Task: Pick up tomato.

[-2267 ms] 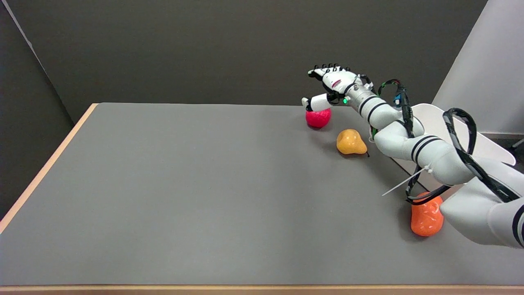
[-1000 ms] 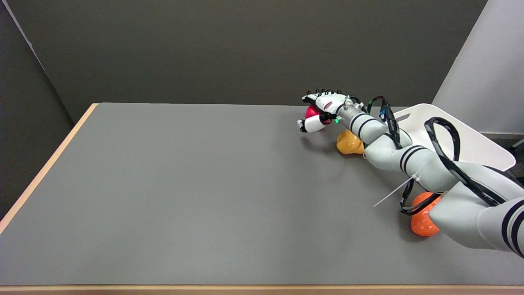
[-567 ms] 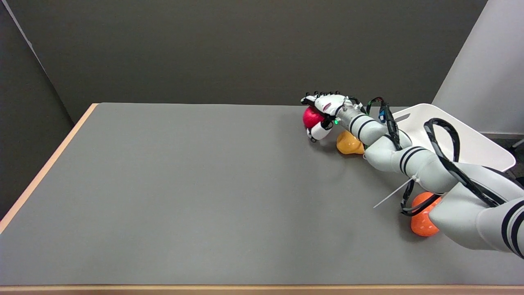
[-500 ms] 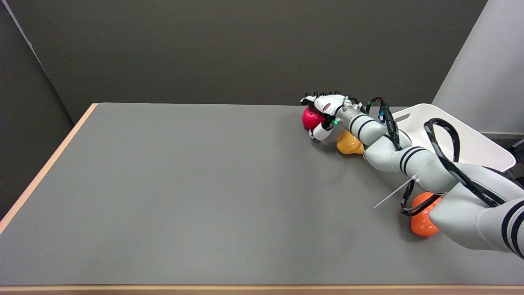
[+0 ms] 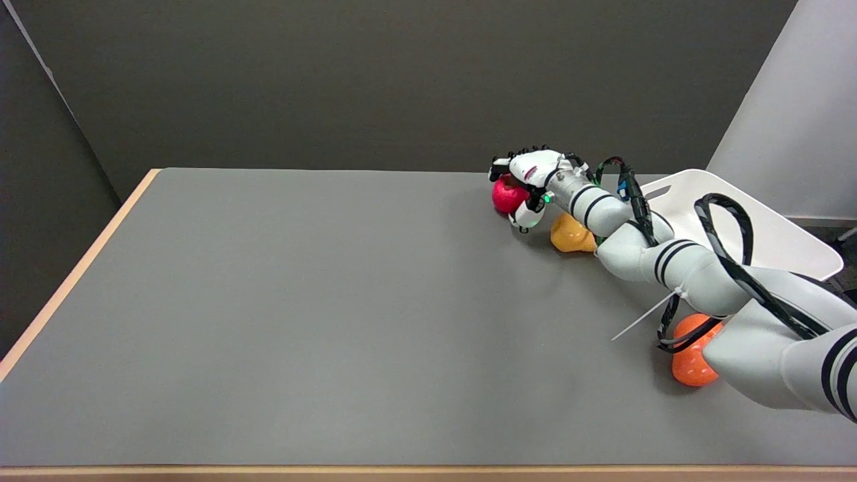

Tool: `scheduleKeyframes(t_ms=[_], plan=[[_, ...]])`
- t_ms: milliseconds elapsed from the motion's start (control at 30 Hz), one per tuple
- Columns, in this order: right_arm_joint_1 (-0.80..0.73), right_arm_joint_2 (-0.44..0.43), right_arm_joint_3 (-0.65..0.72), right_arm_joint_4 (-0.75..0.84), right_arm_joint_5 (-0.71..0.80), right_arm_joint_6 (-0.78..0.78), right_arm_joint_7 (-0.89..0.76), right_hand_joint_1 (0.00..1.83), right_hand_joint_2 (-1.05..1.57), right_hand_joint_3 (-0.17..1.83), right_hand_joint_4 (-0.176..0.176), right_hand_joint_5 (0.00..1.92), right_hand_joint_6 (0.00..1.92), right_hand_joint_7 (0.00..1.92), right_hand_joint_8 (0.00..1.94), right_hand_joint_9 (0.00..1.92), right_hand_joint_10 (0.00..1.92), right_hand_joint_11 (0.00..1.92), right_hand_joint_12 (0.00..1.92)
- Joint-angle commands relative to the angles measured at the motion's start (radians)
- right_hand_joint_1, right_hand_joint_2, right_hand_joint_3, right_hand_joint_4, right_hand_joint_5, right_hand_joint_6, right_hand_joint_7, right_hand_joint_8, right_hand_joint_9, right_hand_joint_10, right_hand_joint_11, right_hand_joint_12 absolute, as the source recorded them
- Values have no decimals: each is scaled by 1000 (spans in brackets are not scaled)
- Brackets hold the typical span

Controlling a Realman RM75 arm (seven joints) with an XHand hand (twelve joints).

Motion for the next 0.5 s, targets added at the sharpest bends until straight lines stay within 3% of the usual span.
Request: scheduleKeyframes(t_ms=[33, 67, 100, 267, 400, 500], plan=[[-17, 23, 53, 68, -11, 51, -1, 1086, 1010, 665, 89, 419, 1328, 633, 1024, 562, 1087, 579, 1610], [-20, 28, 66, 87, -11, 56, -1, 1109, 1187, 290, -25, 471, 1617, 704, 1257, 605, 1128, 615, 1633], [-21, 33, 73, 99, -11, 56, -1, 1124, 1245, 155, -75, 501, 1731, 749, 1354, 636, 1170, 640, 1645], [-32, 63, 111, 181, -11, 72, -1, 1156, 1136, 294, -78, 556, 1611, 836, 1328, 757, 1313, 704, 1659], [-41, 83, 129, 241, -16, 79, -1, 1173, 1150, 239, -106, 569, 1543, 862, 1343, 823, 1251, 754, 1606], [-54, 102, 152, 294, -19, 87, -2, 1172, 1132, 270, -96, 581, 1542, 865, 1334, 835, 1269, 764, 1623]])
